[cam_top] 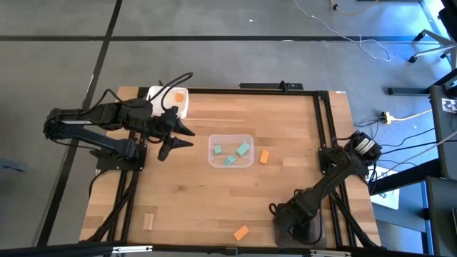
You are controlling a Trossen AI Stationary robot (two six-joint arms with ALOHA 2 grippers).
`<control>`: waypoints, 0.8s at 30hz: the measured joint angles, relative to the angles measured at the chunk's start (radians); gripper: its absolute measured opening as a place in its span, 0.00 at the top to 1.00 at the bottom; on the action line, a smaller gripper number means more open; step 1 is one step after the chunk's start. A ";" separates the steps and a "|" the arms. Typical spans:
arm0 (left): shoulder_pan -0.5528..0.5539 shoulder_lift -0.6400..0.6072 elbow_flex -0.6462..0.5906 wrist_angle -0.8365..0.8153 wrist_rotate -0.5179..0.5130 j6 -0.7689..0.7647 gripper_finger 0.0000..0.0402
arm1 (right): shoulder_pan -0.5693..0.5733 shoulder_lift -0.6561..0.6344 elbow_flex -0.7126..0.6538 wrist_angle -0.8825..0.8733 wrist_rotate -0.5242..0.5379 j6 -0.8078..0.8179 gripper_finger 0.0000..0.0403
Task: Sort & place blocks by color
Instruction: Put the right brown block into the black bin
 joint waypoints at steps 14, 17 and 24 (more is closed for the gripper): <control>0.000 0.000 0.000 0.000 0.000 -0.007 0.58 | -0.002 0.000 -0.080 0.091 0.004 -0.033 0.64; 0.000 0.000 0.000 0.000 0.000 -0.007 0.58 | -0.003 0.000 -0.080 0.098 0.004 -0.036 0.62; 0.000 0.000 0.000 0.000 0.000 -0.007 0.58 | -0.004 0.000 -0.080 0.153 -0.011 -0.045 0.58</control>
